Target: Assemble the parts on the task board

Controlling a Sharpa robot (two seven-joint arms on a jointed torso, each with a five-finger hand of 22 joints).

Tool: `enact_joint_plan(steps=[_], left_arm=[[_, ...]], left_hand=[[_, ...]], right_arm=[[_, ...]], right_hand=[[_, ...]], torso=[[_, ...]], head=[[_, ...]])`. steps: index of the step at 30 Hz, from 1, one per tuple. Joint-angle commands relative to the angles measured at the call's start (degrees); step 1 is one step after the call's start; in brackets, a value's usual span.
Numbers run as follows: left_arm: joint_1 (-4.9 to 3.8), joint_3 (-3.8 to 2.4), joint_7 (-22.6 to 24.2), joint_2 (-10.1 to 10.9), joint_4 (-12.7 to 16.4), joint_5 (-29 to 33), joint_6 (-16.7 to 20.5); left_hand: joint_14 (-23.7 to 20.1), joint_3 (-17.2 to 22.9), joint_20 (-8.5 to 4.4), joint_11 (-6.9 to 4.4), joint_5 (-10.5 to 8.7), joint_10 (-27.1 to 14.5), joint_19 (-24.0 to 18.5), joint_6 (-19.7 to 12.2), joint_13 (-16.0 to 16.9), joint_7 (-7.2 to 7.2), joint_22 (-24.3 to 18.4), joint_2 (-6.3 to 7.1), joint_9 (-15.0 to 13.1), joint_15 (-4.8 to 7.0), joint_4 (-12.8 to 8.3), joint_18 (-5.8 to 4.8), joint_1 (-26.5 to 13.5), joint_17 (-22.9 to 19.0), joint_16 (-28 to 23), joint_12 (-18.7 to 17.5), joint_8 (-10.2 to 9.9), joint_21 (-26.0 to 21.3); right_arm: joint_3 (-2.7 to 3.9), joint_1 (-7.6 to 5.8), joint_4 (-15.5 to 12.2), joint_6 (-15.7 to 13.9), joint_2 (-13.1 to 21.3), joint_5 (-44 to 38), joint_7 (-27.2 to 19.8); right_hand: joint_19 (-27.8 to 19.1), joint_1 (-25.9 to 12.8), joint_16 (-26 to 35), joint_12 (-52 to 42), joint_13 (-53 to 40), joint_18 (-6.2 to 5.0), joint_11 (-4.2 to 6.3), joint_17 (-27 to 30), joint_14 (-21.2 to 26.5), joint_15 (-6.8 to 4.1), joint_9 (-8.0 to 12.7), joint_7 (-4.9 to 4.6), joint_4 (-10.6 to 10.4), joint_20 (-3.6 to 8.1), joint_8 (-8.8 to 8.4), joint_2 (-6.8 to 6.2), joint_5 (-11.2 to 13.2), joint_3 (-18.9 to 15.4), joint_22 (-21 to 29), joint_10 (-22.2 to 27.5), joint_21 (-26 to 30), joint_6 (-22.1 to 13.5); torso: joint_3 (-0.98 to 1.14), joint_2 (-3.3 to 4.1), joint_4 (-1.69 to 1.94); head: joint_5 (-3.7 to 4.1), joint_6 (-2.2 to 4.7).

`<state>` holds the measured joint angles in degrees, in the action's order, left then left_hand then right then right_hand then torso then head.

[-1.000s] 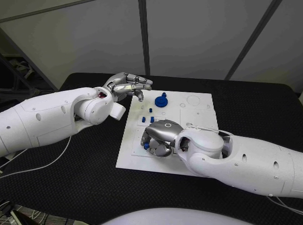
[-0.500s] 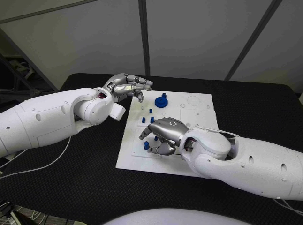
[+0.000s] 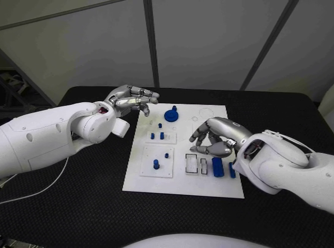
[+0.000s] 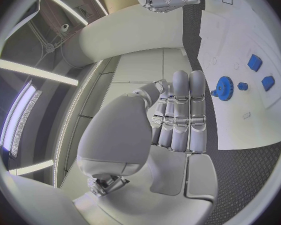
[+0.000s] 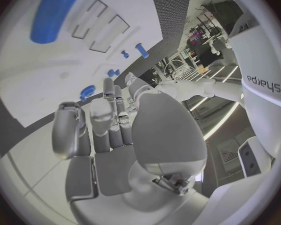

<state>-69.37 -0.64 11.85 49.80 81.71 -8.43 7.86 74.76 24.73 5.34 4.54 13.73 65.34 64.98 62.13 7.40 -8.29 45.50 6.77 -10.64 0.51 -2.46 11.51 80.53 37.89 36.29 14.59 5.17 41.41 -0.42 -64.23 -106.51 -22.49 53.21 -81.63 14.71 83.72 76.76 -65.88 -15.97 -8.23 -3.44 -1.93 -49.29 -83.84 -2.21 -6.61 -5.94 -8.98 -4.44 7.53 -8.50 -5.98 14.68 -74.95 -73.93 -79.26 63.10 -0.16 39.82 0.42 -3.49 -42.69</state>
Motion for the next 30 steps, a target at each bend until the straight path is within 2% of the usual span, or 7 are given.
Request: enact_joint_plan(steps=[1, 4, 7, 10, 16, 22, 30], left_arm=[[-0.06, -0.04, 1.69, 0.18, 0.07, 0.26, 0.46], [-0.06, -0.04, 2.12, 0.23, -0.01, 0.26, -0.11], [-0.06, -0.03, 2.63, 0.23, 0.1, 0.26, -0.75], [-0.06, -0.03, 2.99, 0.19, 0.15, 0.26, -1.12], [-0.04, -0.03, 3.2, 0.14, 0.09, 0.26, -1.4], [-0.01, -0.02, 3.2, 0.1, 0.07, 0.26, -1.46], [0.03, -0.02, 3.11, 0.23, 0.08, 0.26, -1.43]], left_hand=[[-0.02, 0.12, 0.2, 0.01, 0.31, -0.47, -0.07, 0.22, 0.06, -0.3, -0.07, -0.59, -0.06, -0.15, -0.39, -0.99, 0.23, -0.1, -0.36, 0.25, -0.26, -0.19], [-0.02, 0.06, 0.19, 0.0, 0.35, -0.45, -0.06, 0.25, 0.08, -0.3, -0.08, -0.46, -0.07, -0.14, -0.5, -0.98, 0.25, -0.11, -0.39, 0.29, -0.26, -0.21], [-0.04, 0.04, 0.19, 0.01, 0.36, -0.45, -0.07, 0.26, 0.09, -0.3, -0.08, -0.41, -0.08, -0.14, -0.53, -0.98, 0.24, -0.12, -0.41, 0.3, -0.27, -0.22], [-0.05, 0.04, 0.19, 0.01, 0.37, -0.45, -0.07, 0.27, 0.1, -0.3, -0.08, -0.41, -0.08, -0.14, -0.56, -0.98, 0.25, -0.12, -0.42, 0.31, -0.26, -0.23], [-0.06, 0.03, 0.19, 0.01, 0.37, -0.45, -0.08, 0.28, 0.1, -0.3, -0.08, -0.4, -0.09, -0.14, -0.56, -0.99, 0.25, -0.12, -0.44, 0.32, -0.26, -0.23], [-0.06, 0.03, 0.19, 0.01, 0.37, -0.45, -0.08, 0.28, 0.1, -0.3, -0.08, -0.4, -0.09, -0.14, -0.56, -0.99, 0.25, -0.12, -0.44, 0.32, -0.26, -0.23], [-0.06, 0.03, 0.19, 0.01, 0.37, -0.45, -0.08, 0.28, 0.1, -0.3, -0.08, -0.4, -0.09, -0.14, -0.56, -0.99, 0.25, -0.12, -0.44, 0.32, -0.26, -0.23]], right_arm=[[0.23, -0.12, -1.68, -0.48, 2.77, 7.94, 6.12], [0.36, -0.16, -2.79, 0.8, 5.58, 7.76, 9.29], [0.41, -0.14, -3.53, 1.85, 7.46, 5.15, 12.52], [0.39, -0.06, -3.81, 2.69, 8.58, 2.87, 15.43], [0.19, 0.55, -4.07, 4.25, 9.29, 0.68, 20.2], [0.06, 2.26, -4.22, 5.21, 8.65, 0.2, 23.08], [0.03, 4.05, -3.47, 6.08, 6.9, 0.21, 23.92]], right_hand=[[2.25, -1.5, -1.81, -5.04, -3.94, 1.33, 1.81, -2.4, -0.65, -1.69, -1.84, 1.51, -1.3, 1.65, 1.17, -0.79, 0.64, -1.19, -7.29, -4.93, -3.33, 1.86], [4.53, -2.1, -6.68, -23.25, -23.31, 2.51, 3.01, -9.32, -1.86, -2.61, -5.89, 2.73, -3.08, 3.01, 2.4, -1.16, 1.17, -2.5, -11.71, -6.28, -7.57, 2.02], [5.91, -2.28, -9.78, -40.79, -43.13, 3.25, 3.44, -13.85, -2.15, -3.24, -10.93, 2.66, -4.78, 3.13, 3.76, -1.43, 2.6, -3.56, -14.38, -6.1, -10.11, 1.47], [6.28, -2.43, -11.17, -46.99, -50.72, 3.44, 3.18, -15.83, -2.2, -2.88, -15.4, 2.87, -6.59, 3.18, 4.14, -1.41, 3.01, -4.53, -15.05, -5.4, -10.74, -0.38], [6.28, -5.87, -14.31, -53.12, -58.58, 3.44, 2.81, -21.1, -2.88, -2.62, -20.45, 2.38, -7.76, 2.84, 3.56, -1.16, 2.34, -6.83, -15.05, -6.43, -10.74, -2.97], [6.28, -8.91, -14.83, -53.69, -59.93, 3.44, 2.58, -21.94, -2.88, -2.4, -22.84, 2.21, -7.82, 2.69, 2.82, -1.34, 1.61, -8.65, -15.05, -6.26, -10.74, -4.31], [6.28, -9.85, -14.85, -53.79, -60.44, 3.44, 2.55, -21.95, -2.82, -2.36, -24.08, 2.2, -7.83, 2.62, 2.65, -1.39, 1.49, -9.41, -15.05, -6.2, -10.74, -4.5]], torso=[[-0.07, -0.17, -0.35], [-0.02, -0.31, -0.47], [0.02, -0.32, -0.68], [0.05, -0.34, -0.75], [0.04, -0.47, -1.04], [-0.01, -0.39, -0.74], [-0.05, -0.32, -0.91]], head=[[1.19, 0.29], [2.4, 0.27], [3.36, 0.12], [4.02, -0.02], [4.47, -0.29], [4.77, -0.2], [4.46, -0.22]])
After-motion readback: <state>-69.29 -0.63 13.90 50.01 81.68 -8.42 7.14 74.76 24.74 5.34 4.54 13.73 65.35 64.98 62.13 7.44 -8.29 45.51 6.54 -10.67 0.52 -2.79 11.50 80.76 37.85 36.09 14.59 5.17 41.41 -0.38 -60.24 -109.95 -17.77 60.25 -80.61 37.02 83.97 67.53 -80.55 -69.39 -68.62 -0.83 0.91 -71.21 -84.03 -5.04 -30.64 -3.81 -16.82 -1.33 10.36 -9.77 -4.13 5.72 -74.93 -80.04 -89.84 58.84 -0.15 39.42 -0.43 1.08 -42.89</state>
